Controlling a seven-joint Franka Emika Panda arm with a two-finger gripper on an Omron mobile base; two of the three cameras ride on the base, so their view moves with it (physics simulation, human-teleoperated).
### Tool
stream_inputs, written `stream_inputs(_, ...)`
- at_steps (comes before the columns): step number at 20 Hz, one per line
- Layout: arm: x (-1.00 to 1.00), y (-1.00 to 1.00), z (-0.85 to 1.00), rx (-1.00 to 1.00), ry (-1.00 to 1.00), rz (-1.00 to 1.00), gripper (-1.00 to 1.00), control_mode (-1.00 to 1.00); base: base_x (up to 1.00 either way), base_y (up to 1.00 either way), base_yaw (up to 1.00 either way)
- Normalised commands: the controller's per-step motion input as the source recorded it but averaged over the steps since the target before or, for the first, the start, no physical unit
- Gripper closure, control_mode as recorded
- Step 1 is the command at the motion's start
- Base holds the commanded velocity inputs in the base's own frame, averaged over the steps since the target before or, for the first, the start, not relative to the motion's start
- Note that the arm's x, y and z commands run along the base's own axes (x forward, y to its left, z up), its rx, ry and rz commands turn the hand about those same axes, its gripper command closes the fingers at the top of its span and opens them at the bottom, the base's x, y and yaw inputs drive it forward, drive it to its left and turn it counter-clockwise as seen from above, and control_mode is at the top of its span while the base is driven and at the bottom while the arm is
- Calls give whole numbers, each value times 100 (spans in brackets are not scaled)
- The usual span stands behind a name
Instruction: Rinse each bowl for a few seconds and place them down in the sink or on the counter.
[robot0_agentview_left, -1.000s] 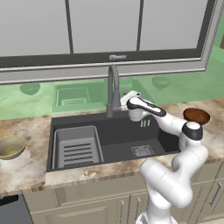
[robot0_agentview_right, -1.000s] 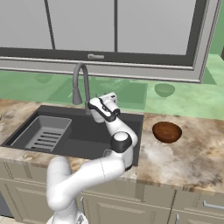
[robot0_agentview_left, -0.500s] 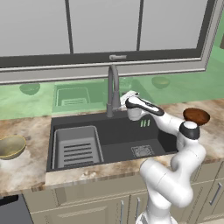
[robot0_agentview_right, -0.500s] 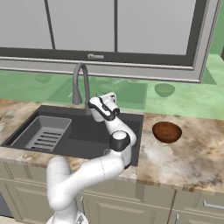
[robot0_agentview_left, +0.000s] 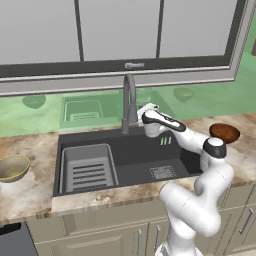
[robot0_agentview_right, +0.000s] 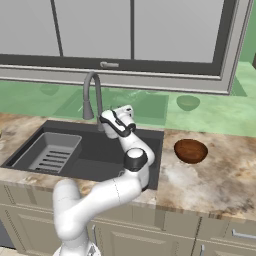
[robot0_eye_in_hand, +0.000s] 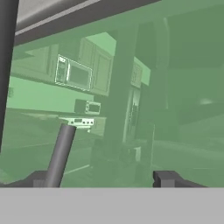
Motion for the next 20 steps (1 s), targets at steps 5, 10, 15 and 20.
stream_inputs(5,9,-3,-7,0,1,1,100,-100,0,0,0)
stream_inputs(10,0,-19,-8,3,2,0,100,-100,0,0,0)
stream_inputs(15,-2,-31,-12,6,5,0,100,-100,0,0,0)
stream_inputs(20,-4,-37,-13,7,7,0,100,-100,0,0,0)
